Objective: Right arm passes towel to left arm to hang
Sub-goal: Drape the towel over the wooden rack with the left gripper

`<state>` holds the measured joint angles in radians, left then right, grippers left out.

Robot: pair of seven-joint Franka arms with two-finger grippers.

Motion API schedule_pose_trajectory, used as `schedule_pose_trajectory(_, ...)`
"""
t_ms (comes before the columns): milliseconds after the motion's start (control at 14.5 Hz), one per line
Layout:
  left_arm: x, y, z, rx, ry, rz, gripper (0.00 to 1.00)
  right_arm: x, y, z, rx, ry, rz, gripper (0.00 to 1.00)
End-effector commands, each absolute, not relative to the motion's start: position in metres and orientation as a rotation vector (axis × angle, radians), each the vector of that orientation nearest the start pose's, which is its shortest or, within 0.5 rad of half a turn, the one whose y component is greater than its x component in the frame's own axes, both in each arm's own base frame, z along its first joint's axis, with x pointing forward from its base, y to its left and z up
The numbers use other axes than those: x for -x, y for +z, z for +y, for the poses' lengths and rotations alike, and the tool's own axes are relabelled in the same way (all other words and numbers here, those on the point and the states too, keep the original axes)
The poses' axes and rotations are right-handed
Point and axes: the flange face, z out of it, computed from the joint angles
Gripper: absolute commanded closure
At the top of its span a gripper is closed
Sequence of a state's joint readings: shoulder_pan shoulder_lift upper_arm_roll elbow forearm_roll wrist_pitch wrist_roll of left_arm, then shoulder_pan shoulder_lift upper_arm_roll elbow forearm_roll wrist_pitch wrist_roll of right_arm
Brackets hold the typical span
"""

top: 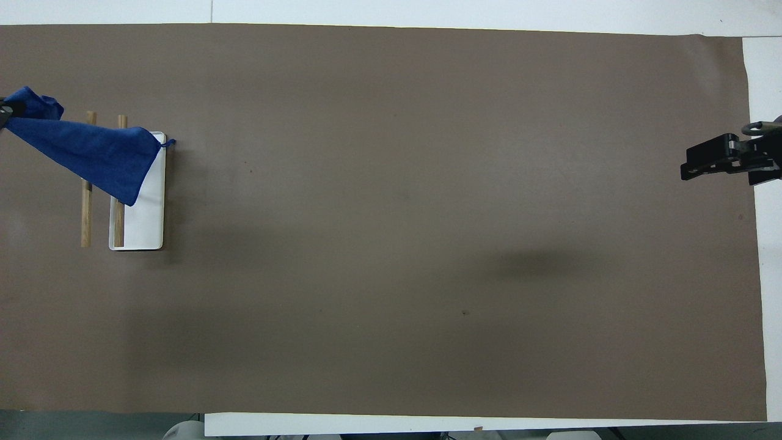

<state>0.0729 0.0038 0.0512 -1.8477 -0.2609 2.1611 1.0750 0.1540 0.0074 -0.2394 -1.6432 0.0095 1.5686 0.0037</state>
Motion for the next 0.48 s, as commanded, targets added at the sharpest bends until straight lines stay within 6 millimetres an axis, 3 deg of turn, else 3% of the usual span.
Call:
schedule_pose_trajectory(0, -0.569, 0.54, 0.078, 2.784, -0.588, 1.315, 0.99, -0.55, 0.584, -0.048, 3.142, 0.145, 0.103, 0.0)
schedule_pose_trajectory(138, -0.556, 0.53, 0.08, 2.797, -0.554, 1.321, 0.99, -0.55, 0.584, -0.048, 3.142, 0.148, 0.101, 0.0)
schedule_pose_trajectory(275, -0.542, 0.52, 0.1, 2.789, -0.489, 1.328, 0.99, -0.549, 0.585, -0.048, 3.142, 0.145, 0.101, 0.0)
schedule_pose_trajectory(413, -0.538, 0.519, 0.099, 2.775, -0.469, 1.369, 0.99, -0.549, 0.585, -0.048, 3.142, 0.145, 0.101, 0.0)
